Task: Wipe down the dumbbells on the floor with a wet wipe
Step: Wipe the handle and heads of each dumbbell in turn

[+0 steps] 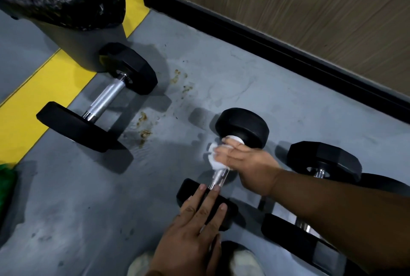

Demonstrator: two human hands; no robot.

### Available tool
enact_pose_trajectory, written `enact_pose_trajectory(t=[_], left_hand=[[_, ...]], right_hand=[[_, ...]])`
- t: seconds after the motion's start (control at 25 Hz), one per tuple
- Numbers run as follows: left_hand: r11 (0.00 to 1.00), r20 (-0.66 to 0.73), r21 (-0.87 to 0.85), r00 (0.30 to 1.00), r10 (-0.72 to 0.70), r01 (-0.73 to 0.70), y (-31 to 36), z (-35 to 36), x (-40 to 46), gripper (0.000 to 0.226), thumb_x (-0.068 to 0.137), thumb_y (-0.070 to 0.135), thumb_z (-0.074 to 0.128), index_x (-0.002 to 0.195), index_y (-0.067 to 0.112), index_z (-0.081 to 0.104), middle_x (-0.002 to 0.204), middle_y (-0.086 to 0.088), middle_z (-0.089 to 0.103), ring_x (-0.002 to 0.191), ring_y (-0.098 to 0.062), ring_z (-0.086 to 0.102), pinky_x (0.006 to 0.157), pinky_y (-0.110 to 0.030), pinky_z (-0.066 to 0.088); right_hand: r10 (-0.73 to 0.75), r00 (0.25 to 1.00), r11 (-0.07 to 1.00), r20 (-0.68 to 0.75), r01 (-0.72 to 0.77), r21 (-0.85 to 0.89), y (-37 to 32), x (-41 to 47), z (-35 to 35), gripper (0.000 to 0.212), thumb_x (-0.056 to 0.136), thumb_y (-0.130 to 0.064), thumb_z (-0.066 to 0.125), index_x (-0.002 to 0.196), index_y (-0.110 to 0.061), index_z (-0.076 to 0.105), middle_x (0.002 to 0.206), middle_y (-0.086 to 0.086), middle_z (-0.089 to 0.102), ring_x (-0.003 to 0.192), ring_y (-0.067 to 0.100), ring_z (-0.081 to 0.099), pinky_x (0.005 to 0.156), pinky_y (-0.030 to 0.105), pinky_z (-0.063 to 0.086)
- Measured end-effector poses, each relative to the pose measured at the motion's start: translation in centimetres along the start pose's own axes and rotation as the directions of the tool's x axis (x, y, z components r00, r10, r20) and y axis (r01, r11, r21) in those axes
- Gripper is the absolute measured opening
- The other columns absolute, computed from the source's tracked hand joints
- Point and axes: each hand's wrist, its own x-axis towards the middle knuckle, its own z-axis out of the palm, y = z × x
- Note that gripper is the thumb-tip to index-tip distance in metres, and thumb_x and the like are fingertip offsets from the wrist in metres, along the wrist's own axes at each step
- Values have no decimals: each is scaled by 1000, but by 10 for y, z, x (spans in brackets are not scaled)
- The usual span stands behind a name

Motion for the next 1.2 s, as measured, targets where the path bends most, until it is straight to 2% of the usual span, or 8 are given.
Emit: enact_pose_trajectory(t=[0.12, 0.28, 0.52, 0.68, 0.76, 0.88, 0.96, 1.2], left_hand=[[1000, -4, 0, 1000, 2, -2, 0, 0, 0, 58, 84, 29, 66, 139, 17, 52, 155, -12, 45, 145, -32, 39, 98, -46, 54], [1000, 11, 2, 1000, -11, 11, 3, 2, 1, 56, 81, 29, 68, 135, 17, 61, 154, -11, 46, 145, -31, 39, 102, -43, 50], [1000, 29, 18, 1000, -3, 3, 6, 4, 0, 58, 74, 23, 75, 131, 14, 68, 154, -13, 45, 145, -32, 40, 103, -46, 50], [1000, 16, 17, 1000, -15, 14, 7, 7, 0, 53, 76, 22, 69, 128, 16, 70, 152, -11, 48, 145, -30, 41, 102, -44, 50], [1000, 17, 15, 1000, -16, 16, 9, 9, 0, 53, 75, 22, 69, 128, 16, 70, 152, -11, 49, 144, -30, 42, 102, -44, 51], [1000, 19, 1, 1000, -6, 6, 13, 9, 1, 55, 70, 22, 72, 125, 16, 72, 150, -11, 51, 143, -29, 43, 103, -43, 48], [1000, 16, -5, 1000, -2, 2, 14, 9, 1, 54, 70, 19, 71, 124, 16, 73, 150, -10, 51, 143, -28, 43, 104, -41, 47], [1000, -1, -26, 1000, 13, -13, 18, 14, 2, 45, 77, 19, 60, 120, 17, 75, 147, -10, 54, 141, -28, 46, 107, -38, 45]], right_hand=[[114, 994, 993, 1, -114, 38, -20, -7, 11, 86, 68, 12, 65, 144, -27, 52, 156, -10, 45, 150, 23, 32, 83, 41, 62], [-198, 974, 978, 113, 189, 88, -30, -17, 14, 46, 101, -17, 51, 146, -25, 51, 159, -9, 42, 153, 21, 26, 101, 40, 54], [135, 991, 990, 8, -135, 38, -4, -10, 3, 98, 61, 16, 61, 147, -30, 51, 155, -12, 46, 150, 20, 33, 85, 28, 58], [-133, 985, 987, 108, 122, 103, -40, -26, 14, 54, 94, -17, 55, 148, -25, 48, 161, -10, 38, 155, 22, 22, 98, 35, 55], [-201, 972, 977, 123, 190, 96, -25, -20, 7, 53, 93, -14, 54, 145, -24, 51, 158, -8, 43, 153, 22, 27, 99, 38, 55], [16, 1000, 998, -4, -16, 69, 11, -11, 0, 89, 63, 14, 62, 142, -27, 55, 150, -9, 53, 147, 18, 38, 94, 38, 59], [145, 989, 982, -18, -142, 123, 9, -11, 3, 95, 66, 14, 57, 145, -38, 50, 154, -15, 47, 150, 16, 32, 96, 42, 58], [-114, 989, 982, 97, 98, 159, -26, -25, 8, 51, 93, -14, 44, 141, -25, 59, 154, -13, 48, 151, 16, 30, 108, 34, 49]])
